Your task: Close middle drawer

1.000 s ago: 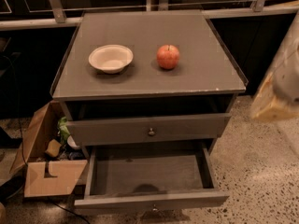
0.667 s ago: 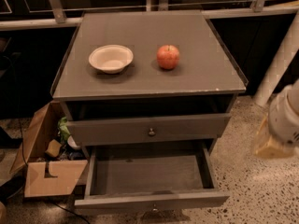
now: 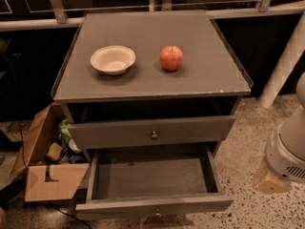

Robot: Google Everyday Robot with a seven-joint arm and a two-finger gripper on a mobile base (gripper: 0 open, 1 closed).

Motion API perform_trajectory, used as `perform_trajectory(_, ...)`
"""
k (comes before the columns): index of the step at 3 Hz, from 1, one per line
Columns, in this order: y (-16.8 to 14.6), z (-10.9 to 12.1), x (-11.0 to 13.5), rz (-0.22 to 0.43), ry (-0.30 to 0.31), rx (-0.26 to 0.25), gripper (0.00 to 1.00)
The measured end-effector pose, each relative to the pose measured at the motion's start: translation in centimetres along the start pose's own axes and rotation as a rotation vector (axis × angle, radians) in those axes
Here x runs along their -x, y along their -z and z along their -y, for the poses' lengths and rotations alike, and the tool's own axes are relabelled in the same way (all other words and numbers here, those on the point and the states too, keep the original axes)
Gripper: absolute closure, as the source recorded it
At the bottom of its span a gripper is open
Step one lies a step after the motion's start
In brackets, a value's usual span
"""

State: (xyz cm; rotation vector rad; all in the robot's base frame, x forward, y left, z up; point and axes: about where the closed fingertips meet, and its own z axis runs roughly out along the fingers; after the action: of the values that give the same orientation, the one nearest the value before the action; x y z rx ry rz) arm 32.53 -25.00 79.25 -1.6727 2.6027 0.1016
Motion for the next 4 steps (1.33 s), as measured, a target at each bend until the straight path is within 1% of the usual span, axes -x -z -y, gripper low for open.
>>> perform_trajectory(1, -0.6, -0.3, -0.1, 0.001, -0.004, 0.018, 1.0)
perform_trajectory(2, -5.1, -1.3, -0.9, -0.016, -0.014, 0.069, 1.0)
perform_trajectory(3, -12.6, -2.5, -2.3, -0.058, -0.046, 0.155, 1.0)
perform_trajectory(4, -19.1, -4.2, -2.9, -0.096, -0.066, 0.264, 1.0)
